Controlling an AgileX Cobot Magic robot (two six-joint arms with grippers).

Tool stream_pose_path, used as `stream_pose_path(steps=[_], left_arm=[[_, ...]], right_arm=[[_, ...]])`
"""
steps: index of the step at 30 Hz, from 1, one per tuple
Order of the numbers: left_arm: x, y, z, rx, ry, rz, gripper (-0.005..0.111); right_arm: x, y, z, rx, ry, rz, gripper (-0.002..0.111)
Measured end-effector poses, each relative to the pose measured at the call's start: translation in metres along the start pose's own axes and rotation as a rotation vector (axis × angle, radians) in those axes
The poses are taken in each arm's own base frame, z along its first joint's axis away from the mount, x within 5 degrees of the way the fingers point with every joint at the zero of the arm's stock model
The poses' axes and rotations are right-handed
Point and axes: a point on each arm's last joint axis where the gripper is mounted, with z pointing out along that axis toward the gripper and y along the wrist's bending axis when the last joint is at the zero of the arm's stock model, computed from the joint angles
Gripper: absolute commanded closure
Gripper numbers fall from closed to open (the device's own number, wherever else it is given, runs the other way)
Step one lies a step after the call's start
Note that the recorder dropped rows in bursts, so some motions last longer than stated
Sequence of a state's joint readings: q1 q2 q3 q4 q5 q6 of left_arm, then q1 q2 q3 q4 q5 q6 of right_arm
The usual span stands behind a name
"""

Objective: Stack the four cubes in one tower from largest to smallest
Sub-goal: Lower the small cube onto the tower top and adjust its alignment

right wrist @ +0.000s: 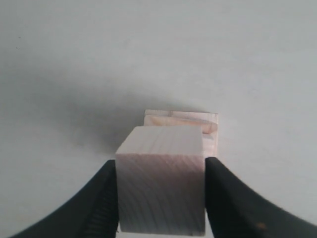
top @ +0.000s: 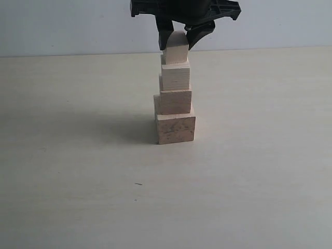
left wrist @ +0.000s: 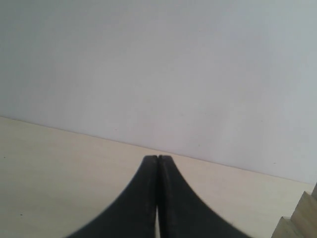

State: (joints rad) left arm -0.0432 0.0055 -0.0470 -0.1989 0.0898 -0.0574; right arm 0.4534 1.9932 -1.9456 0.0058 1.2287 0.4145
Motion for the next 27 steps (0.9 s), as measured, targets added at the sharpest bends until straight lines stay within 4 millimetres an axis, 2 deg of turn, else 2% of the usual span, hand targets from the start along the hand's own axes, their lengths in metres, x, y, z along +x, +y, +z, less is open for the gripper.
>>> stream_pose_path(steps=[8,14,27], left_arm=[[0.000,0.000,0.000,0.000,0.000,0.000,0.107],[0.000,0.000,0.000,0.000,0.000,0.000,0.107],[0.000,0.000,0.000,0.002,0.001,0.000,0.107]], right_arm=[[0.000,0.001,0.001,-0.007,0.000,0.011,0.065],[0.001,0.003,-0.012,-0.042,-0.012,0.026,0.065],[0.001,0.002,-0.012,-0.032,-0.014,0.034,0.065]])
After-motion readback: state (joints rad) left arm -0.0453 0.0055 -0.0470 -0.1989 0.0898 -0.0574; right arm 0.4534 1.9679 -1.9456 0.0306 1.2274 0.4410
